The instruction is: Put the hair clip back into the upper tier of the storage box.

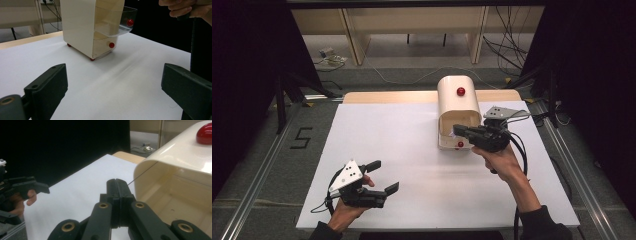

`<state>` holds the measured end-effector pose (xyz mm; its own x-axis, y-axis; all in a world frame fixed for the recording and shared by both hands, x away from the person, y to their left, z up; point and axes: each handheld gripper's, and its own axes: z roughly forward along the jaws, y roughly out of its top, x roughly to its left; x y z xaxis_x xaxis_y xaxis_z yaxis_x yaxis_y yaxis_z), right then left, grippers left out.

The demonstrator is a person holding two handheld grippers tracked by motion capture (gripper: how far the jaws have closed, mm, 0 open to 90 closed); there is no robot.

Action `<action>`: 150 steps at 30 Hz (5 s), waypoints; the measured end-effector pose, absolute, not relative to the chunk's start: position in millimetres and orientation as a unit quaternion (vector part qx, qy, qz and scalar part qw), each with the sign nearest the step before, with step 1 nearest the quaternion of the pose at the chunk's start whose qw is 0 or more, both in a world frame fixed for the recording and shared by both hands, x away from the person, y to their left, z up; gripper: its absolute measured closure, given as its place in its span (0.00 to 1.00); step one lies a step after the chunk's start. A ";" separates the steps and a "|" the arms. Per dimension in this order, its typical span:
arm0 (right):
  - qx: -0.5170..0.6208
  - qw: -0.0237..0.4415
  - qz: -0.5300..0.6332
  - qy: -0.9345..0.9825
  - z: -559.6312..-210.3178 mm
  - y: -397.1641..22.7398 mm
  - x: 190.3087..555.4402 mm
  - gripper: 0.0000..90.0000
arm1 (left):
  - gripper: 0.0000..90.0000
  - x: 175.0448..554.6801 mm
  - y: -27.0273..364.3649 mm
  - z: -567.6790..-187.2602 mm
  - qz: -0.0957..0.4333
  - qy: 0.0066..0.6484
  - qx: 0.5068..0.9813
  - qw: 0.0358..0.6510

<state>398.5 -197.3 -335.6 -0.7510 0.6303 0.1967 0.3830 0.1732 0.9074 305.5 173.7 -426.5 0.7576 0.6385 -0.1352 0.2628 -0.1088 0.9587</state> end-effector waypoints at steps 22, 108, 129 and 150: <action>0.370 0.138 0.548 0.737 -340.3 -202.9 411.3 1.00 | 0.07 305.5 173.8 -426.5 0.158 0.309 0.727 0.592; 0.341 0.130 0.571 0.735 -341.9 -191.0 377.0 0.54 | 0.07 305.2 174.0 -425.9 0.157 0.308 0.726 0.594; 0.326 0.119 0.571 0.744 -353.6 -181.3 363.7 0.49 | 0.07 305.1 174.4 -425.5 0.156 0.308 0.725 0.596; 0.309 0.114 0.578 0.747 -362.4 -181.1 354.1 0.44 | 0.07 304.7 174.5 -424.9 0.156 0.308 0.723 0.598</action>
